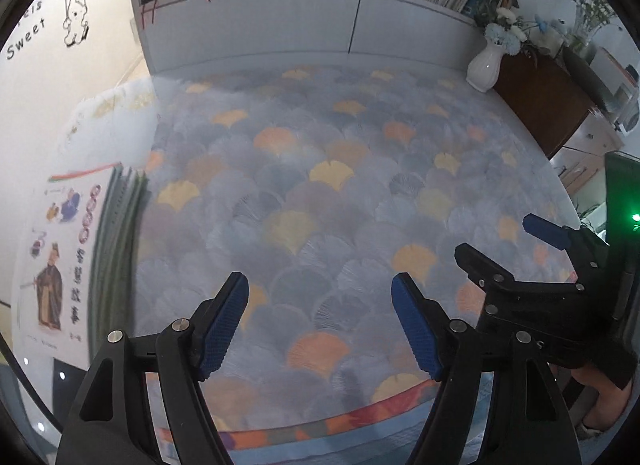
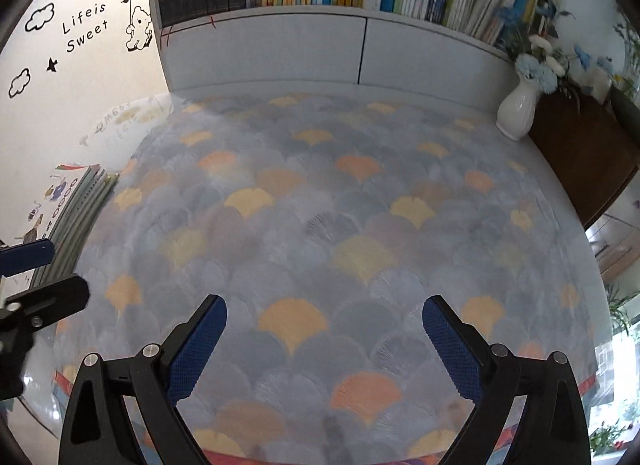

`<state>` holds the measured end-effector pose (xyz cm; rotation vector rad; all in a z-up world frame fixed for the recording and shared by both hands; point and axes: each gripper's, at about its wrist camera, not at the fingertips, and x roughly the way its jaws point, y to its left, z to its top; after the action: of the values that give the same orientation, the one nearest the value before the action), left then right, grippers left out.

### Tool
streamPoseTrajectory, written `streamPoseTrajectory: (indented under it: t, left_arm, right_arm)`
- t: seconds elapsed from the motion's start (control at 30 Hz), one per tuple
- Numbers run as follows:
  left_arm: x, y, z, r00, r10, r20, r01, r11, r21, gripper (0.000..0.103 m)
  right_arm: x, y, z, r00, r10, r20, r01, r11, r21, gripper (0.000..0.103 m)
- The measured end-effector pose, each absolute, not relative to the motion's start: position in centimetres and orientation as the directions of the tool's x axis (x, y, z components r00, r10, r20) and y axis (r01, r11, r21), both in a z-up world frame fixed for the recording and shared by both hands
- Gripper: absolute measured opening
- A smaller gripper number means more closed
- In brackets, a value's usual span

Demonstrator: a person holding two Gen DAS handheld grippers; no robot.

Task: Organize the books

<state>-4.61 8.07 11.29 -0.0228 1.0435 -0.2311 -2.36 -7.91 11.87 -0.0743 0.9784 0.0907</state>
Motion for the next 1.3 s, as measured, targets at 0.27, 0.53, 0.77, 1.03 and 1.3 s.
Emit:
streamPoseTrajectory:
  t: [0.27, 0.53, 0.77, 1.03, 1.3]
  left_arm:
    - [-4.2, 7.4, 10.8, 0.471, -0.163, -0.867, 0.146, 0.984, -0.106, 0.073]
    - [-3.3, 7.6, 10.3, 0.453, -0.161, -0.877, 0.154, 0.983, -0.101, 0.073]
    - [-2.9, 7.8, 9.9, 0.443, -0.172, -0.88, 0.155, 0.981, -0.114, 0.073]
    - [-2.9, 8.0, 10.1, 0.453, -0.189, -0.872, 0.151, 0.979, -0.133, 0.073]
    - [-2.6, 8.6, 9.5, 0.442, -0.189, -0.877, 0.133, 0.981, -0.144, 0.073]
  right_arm:
    - [-1.5, -9.2, 10.8, 0.536, 0.094, -0.839, -0.127, 0.991, 0.03, 0.098]
    - [-1.2, -9.5, 10.0, 0.518, 0.1, -0.85, -0.093, 0.994, 0.06, 0.098]
    - [-1.1, -10.1, 9.7, 0.511, 0.088, -0.855, -0.063, 0.996, 0.065, 0.098]
    - [-1.0, -10.2, 9.5, 0.501, 0.086, -0.861, -0.055, 0.996, 0.068, 0.098]
    - [-0.9, -10.3, 8.9, 0.485, 0.083, -0.87, -0.047, 0.996, 0.069, 0.098]
